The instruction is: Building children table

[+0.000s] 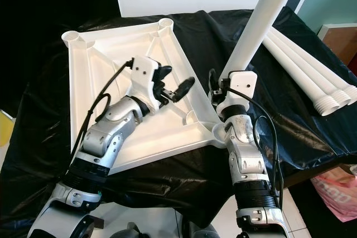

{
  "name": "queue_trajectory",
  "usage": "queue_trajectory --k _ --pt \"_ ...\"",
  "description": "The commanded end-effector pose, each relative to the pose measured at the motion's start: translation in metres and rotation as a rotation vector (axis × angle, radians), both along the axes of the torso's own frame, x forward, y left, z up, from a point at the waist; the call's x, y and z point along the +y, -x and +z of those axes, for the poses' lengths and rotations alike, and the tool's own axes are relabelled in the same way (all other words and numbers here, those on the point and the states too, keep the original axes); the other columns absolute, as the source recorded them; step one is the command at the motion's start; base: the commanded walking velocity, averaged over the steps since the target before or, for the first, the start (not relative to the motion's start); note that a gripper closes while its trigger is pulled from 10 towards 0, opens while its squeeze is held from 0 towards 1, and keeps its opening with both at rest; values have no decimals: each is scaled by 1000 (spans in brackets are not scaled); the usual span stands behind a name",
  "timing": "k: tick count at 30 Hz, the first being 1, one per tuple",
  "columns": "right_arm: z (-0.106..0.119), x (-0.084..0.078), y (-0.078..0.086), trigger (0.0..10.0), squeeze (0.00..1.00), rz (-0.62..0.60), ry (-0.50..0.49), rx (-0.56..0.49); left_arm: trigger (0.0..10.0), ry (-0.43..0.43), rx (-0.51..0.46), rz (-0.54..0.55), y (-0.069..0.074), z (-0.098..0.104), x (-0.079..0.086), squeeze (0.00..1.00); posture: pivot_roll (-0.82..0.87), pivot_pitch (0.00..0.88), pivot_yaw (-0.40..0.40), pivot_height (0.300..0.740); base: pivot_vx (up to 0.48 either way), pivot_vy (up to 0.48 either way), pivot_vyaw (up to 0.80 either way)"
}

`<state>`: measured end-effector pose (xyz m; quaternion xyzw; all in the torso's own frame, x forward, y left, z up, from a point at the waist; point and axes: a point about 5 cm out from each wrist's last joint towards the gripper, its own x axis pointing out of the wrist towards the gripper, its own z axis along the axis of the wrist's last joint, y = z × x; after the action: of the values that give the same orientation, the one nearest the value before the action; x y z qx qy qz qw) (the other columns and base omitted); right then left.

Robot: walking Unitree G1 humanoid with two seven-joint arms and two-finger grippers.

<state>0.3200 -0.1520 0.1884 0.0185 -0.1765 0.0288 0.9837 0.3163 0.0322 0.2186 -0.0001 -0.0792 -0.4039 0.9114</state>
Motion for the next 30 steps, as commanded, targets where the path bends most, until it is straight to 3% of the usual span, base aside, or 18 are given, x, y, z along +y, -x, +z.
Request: queue_trajectory --k 1,7,12,25,30 --pt "-3 -3 3 10000 0 -10 -4 9 10000 -41 -22 -83 7 -4 -3 0 -35 116 -32 740 0 0 0" --pt "-9 -3 6 10000 0 -4 2 30 10000 -106 -42 -164 17 -12 0 0 -33 114 -33 740 0 0 0" --pt "-23 -5 16 10000 0 7 19 76 10000 -321 -24 -361 41 -42 10 0 -33 114 -34 740 0 0 0" --pt "-41 -1 34 10000 0 49 45 131 10000 -436 28 -501 69 -60 24 0 -31 140 -34 740 0 0 0" --pt "-43 2 38 10000 0 66 47 139 10000 -489 43 -506 71 -66 28 0 -33 145 -33 740 0 0 0"
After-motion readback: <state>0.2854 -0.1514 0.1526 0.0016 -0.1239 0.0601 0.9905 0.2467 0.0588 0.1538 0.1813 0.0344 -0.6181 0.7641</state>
